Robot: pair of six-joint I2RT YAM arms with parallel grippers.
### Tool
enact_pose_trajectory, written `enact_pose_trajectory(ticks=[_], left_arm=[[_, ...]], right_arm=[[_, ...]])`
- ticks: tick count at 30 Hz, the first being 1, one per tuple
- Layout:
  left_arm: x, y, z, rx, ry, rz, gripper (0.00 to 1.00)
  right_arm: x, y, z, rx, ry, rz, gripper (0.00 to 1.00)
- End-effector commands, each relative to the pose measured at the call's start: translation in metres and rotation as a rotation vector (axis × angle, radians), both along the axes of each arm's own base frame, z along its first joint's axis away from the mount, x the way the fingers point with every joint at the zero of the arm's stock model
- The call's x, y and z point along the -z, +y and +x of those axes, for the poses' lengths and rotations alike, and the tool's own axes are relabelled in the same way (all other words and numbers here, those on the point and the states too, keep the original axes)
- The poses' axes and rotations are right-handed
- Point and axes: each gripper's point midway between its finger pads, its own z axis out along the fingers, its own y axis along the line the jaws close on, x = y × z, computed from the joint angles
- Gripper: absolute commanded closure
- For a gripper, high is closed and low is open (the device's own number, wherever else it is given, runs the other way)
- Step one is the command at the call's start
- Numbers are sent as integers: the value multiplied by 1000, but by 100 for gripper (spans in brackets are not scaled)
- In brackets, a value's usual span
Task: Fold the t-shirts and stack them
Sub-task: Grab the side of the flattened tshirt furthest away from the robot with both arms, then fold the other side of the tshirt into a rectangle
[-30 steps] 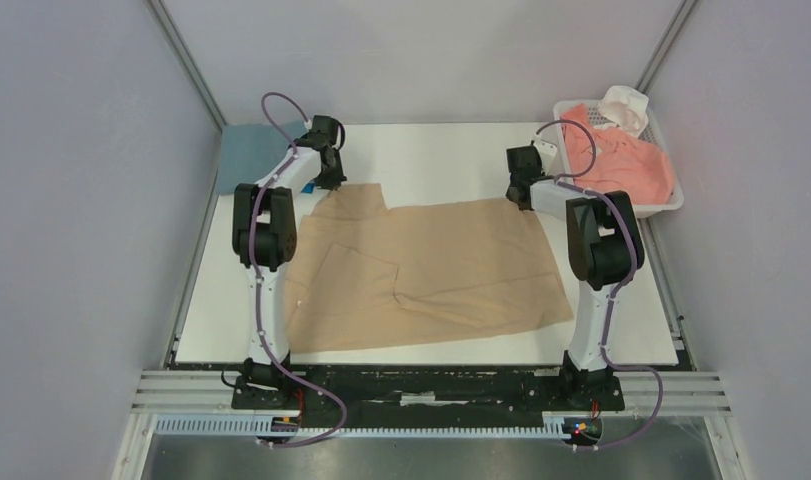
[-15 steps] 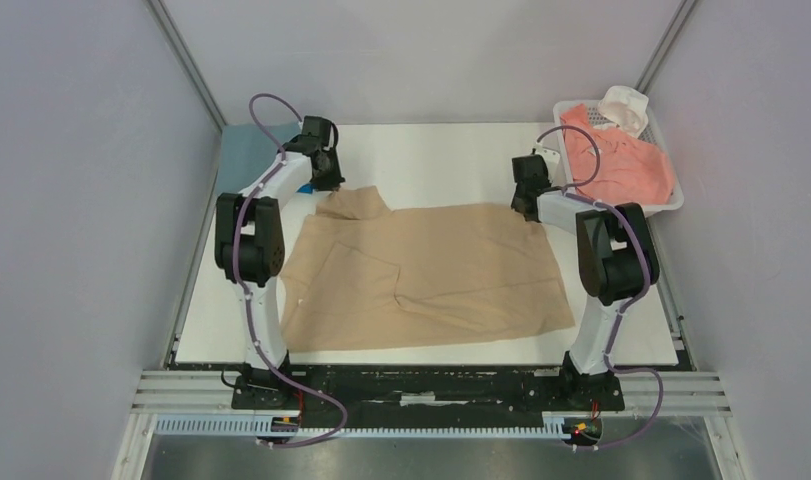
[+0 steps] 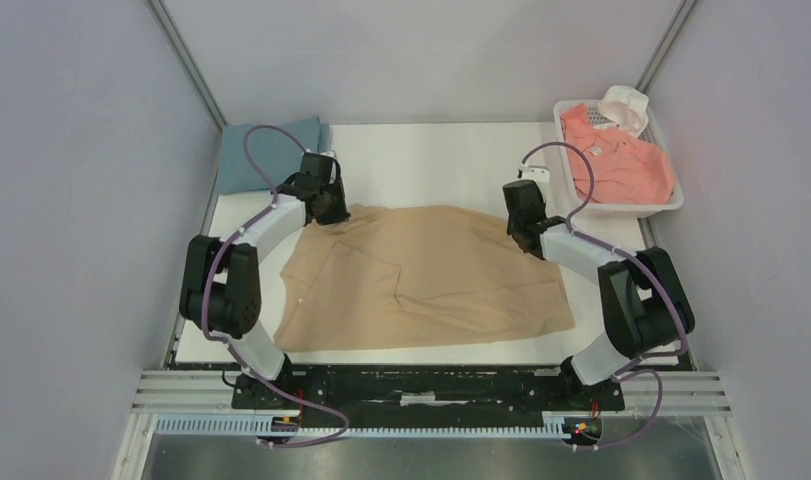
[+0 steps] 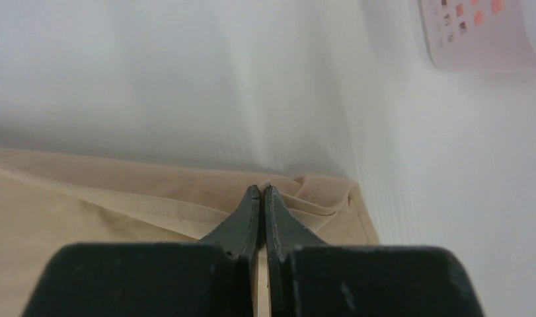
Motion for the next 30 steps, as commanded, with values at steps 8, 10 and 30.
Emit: enact_pose_trajectory(ticks=[8,10,30], left_arm=[[-34,0,-78,-129,-141,-24,98],[-37,5,-93,-160,-154,-8,98],[-31,43,-175,-320,-168,-52,98]], right_arm=[[-34,-23,-51,38,-83,-57,100],[-36,-27,-56,50,-88,-68,100],[-20,-46,-85,47,-55,-41,100]])
